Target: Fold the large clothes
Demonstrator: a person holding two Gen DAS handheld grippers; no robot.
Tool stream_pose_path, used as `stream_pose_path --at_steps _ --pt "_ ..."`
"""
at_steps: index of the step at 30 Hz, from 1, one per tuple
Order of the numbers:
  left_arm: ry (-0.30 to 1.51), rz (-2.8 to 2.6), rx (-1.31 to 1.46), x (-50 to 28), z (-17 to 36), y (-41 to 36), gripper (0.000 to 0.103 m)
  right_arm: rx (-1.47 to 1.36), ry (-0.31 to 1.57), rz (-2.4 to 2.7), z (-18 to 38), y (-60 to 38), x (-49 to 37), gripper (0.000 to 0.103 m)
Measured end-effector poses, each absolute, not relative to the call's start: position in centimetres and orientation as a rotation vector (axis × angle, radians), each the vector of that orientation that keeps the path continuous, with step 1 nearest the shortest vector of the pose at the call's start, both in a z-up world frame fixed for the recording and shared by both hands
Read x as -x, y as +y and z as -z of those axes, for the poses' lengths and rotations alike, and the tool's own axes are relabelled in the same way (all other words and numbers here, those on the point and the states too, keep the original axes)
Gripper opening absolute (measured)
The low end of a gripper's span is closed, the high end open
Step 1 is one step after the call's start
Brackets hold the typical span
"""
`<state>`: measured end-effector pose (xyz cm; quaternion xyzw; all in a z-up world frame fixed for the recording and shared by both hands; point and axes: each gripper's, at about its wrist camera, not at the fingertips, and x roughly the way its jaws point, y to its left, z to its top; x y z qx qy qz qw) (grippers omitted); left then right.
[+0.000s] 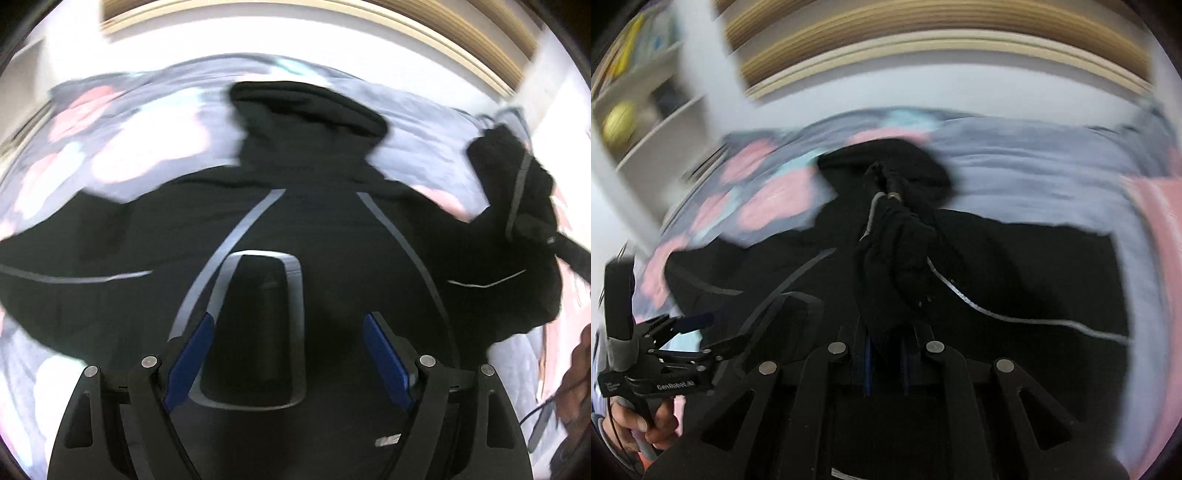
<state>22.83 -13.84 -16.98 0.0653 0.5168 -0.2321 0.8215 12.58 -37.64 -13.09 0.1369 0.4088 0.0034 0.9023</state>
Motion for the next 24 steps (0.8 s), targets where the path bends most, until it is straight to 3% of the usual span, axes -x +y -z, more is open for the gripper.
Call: stream_pose_path --at_steps 6,10,12,14,15,20,24 --pt "1.119 0.374 -0.033 -24.9 17.8 -5.0 0.084 -0.170 0.979 -0.126 17.8 -26.1 -19.8 0.014" --pt "1.142 0.335 -0.006 -25.8 19.4 -1.3 0.084 -0.098 1.102 -0.095 23.8 -20.9 -23.6 0.019" --pt "1.152 0.335 0.007 -26.2 20.0 0.0 0.084 -0.104 1.163 -0.086 26.7 -20.3 -24.4 0.039" --pt "1.163 0.348 0.022 -26.8 20.8 1.2 0.084 -0.099 1.172 -0.094 27.7 -19.8 -24.4 0.049" --pt "1.169 0.359 0.030 -27.1 21.1 1.7 0.084 -0.099 1.165 -0.115 27.4 -19.8 -24.2 0.055" --pt "1.159 0.478 0.069 -28.5 21.5 0.9 0.084 -0.157 1.099 -0.168 22.7 -22.6 -20.7 0.059" --pt "1.177 0.649 0.107 -29.8 22.1 -2.8 0.084 -0.217 1.028 -0.028 19.3 -28.3 -16.0 0.072"
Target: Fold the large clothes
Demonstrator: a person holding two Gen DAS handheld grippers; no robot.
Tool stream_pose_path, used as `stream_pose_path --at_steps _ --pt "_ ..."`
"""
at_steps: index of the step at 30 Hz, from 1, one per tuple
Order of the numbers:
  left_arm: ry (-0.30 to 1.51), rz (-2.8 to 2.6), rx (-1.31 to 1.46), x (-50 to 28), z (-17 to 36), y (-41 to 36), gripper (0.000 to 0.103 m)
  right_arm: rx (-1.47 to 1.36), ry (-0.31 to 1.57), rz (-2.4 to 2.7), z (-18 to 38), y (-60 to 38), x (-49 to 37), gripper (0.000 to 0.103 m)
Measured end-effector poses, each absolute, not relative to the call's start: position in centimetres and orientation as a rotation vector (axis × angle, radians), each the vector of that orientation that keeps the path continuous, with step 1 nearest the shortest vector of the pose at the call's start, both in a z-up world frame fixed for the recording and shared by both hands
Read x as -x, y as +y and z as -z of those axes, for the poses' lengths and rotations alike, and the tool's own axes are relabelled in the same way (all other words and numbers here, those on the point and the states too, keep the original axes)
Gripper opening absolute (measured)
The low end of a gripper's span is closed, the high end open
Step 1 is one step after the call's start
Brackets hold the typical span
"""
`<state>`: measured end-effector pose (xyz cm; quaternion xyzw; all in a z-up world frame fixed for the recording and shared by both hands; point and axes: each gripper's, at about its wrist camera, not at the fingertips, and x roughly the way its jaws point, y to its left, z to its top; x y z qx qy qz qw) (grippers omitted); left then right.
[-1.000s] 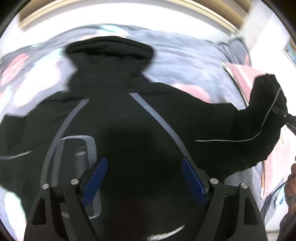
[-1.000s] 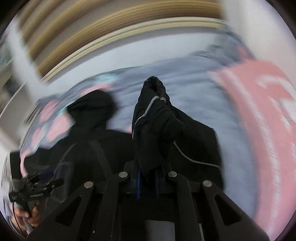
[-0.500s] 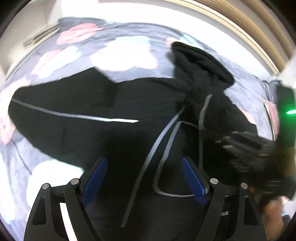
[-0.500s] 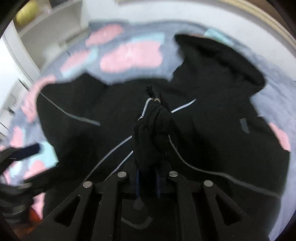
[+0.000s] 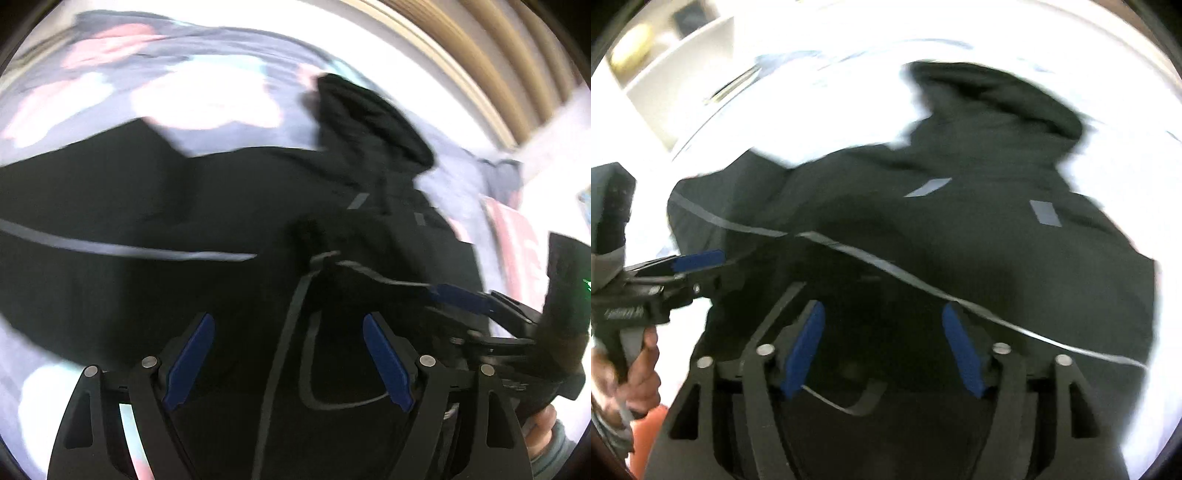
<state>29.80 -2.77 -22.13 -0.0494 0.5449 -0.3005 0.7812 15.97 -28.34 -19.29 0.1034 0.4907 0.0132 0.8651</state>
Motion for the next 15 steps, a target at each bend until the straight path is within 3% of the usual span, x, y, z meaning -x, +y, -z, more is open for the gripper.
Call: stream_pose_path --at_steps 6,7,8,11,15 --pt "1.256 0.740 0.186 -32.3 25.4 -8.1 0.082 -0.288 1.098 0.167 21.0 -34.8 -11.6 0.072" --pt "1.284 0.701 0.148 -32.9 26.3 -9.1 0.063 -0.294 1.111 0.197 21.5 -35.7 -10.8 0.072" --pt "1.305 0.691 0.126 -33.1 26.9 -9.7 0.020 -0.292 1.117 0.216 21.7 -36.0 -10.8 0.072" --pt "1.279 0.689 0.081 -33.3 26.2 -10.2 0.019 -0.303 1.116 0.273 21.9 -38.1 -10.0 0.072" --pt "1.147 0.730 0.202 -33.3 21.1 -7.0 0.018 -0.327 1.082 0.306 21.5 -39.7 -10.8 0.072"
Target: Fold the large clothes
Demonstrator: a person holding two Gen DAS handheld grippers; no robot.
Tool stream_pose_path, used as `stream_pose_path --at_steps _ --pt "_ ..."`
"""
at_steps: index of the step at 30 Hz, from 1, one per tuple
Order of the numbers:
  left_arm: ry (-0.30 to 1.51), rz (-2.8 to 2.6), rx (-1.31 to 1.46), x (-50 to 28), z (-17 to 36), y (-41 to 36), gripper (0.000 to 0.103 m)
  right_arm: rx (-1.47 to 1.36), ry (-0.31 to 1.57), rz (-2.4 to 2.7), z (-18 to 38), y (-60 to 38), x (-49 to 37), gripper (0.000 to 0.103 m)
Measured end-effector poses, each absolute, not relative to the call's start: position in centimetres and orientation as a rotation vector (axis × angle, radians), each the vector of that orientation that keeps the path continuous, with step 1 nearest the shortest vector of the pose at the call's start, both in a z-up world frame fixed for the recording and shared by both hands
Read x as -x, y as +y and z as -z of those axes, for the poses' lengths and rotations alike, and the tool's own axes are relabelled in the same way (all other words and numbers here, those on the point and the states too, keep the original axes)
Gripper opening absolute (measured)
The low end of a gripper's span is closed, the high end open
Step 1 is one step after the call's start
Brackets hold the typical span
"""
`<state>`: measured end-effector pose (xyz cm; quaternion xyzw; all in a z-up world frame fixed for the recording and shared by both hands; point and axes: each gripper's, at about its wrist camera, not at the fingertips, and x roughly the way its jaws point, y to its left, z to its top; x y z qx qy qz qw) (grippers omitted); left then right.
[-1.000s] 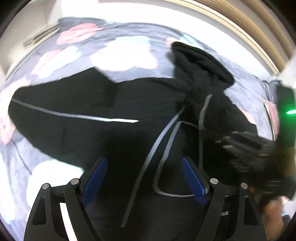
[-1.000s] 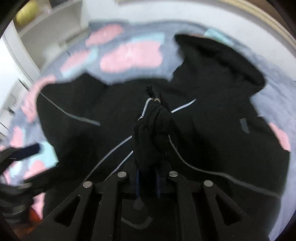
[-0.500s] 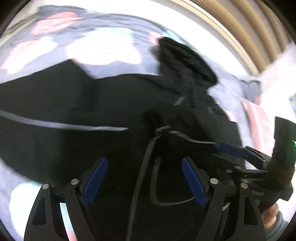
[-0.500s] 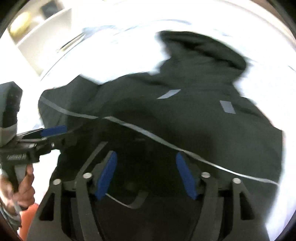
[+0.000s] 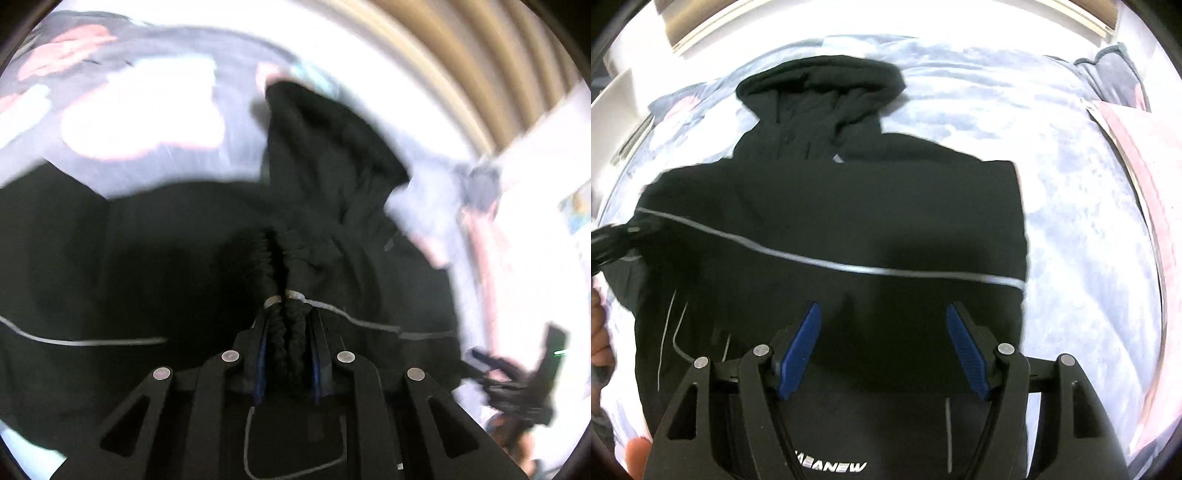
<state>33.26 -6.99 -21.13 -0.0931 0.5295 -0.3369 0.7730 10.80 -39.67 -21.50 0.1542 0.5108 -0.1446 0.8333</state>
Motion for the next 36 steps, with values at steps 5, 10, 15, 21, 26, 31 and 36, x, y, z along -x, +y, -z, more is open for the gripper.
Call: stream_pose_path --at_steps 5,10,15,21,26,31,36 --pt "1.265 0.574 0.153 -35.0 24.7 -2.6 0.020 -0.364 1.142 0.358 25.1 -40.1 -14.0 0.072" --pt "1.375 0.593 0.249 -34.6 29.6 -0.6 0.024 -0.344 1.277 0.406 30.7 -39.5 -16.2 0.076" --pt "1.316 0.579 0.206 -33.5 26.2 0.4 0.030 -0.347 1.269 0.375 29.0 -39.5 -16.0 0.077" --pt "1.131 0.660 0.166 -31.3 19.3 -1.1 0.065 -0.338 1.101 0.269 23.5 -36.8 -13.3 0.077" --pt "1.197 0.639 0.039 -31.1 23.3 -7.2 0.064 -0.232 1.146 0.272 25.0 -33.1 -14.3 0.077" --pt "1.303 0.553 0.046 -32.1 29.8 -8.4 0.064 -0.235 1.247 0.265 30.0 -33.2 -14.4 0.077" --pt "1.319 0.568 0.040 -32.2 28.6 -8.5 0.064 -0.253 1.278 0.284 30.1 -33.7 -15.4 0.080"
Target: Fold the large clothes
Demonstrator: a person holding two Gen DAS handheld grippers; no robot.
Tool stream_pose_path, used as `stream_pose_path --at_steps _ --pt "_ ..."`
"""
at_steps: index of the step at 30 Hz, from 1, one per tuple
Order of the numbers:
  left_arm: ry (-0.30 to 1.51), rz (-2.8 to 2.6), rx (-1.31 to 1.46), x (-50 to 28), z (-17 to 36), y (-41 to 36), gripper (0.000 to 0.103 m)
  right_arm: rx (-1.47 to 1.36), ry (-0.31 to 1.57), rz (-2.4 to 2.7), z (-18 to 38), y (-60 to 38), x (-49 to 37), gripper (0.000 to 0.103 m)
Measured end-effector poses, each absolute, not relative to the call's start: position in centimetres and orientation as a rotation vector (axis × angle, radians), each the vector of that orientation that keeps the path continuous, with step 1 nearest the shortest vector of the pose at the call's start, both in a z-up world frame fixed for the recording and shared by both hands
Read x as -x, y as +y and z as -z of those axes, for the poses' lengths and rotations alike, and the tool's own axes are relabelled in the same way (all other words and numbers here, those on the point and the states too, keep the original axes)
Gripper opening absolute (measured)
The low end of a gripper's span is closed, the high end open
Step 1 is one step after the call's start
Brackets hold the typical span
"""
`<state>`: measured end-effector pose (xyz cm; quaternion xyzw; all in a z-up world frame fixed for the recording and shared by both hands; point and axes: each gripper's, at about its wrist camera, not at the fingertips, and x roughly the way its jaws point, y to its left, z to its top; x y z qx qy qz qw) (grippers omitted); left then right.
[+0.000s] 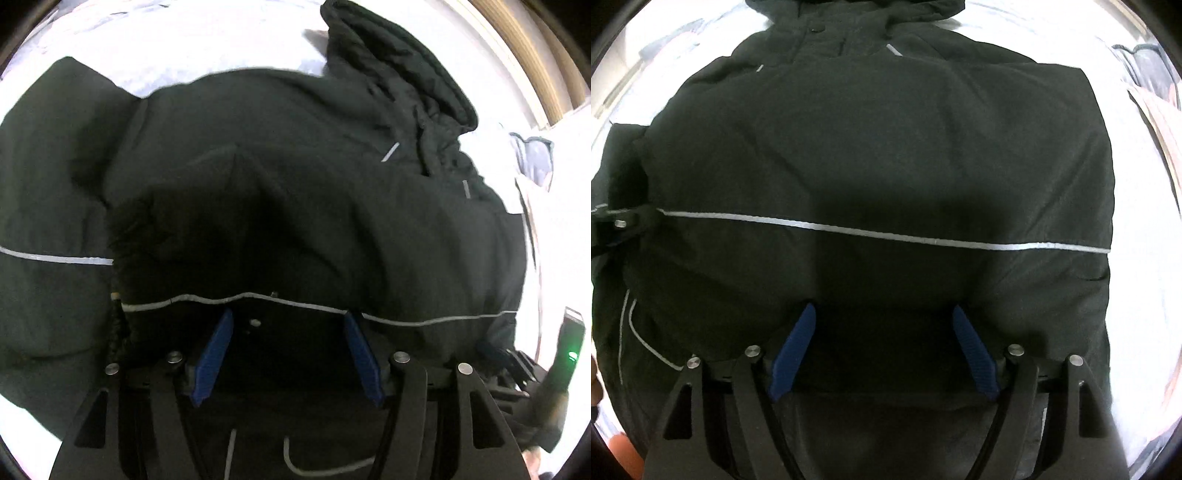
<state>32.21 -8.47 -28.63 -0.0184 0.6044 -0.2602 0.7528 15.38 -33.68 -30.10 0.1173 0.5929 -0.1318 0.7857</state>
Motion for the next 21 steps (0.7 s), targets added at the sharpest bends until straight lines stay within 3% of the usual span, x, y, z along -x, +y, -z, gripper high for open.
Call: stream_pose_path --at_steps 5,11,21 --pt "1.235 0.583 0.191 -31.0 23.6 -3.6 0.064 -0.239 1.272 0.279 30.2 -33.9 -16.3 0.080" --pt "1.081 0.377 0.264 -32.2 18.7 9.0 0.064 -0.232 1.261 0.323 30.2 -32.4 -15.6 0.081" --pt "0.969 0.048 0.538 -38.1 20.7 31.8 0.064 -0.222 1.292 0.409 29.9 -30.6 -15.9 0.085"
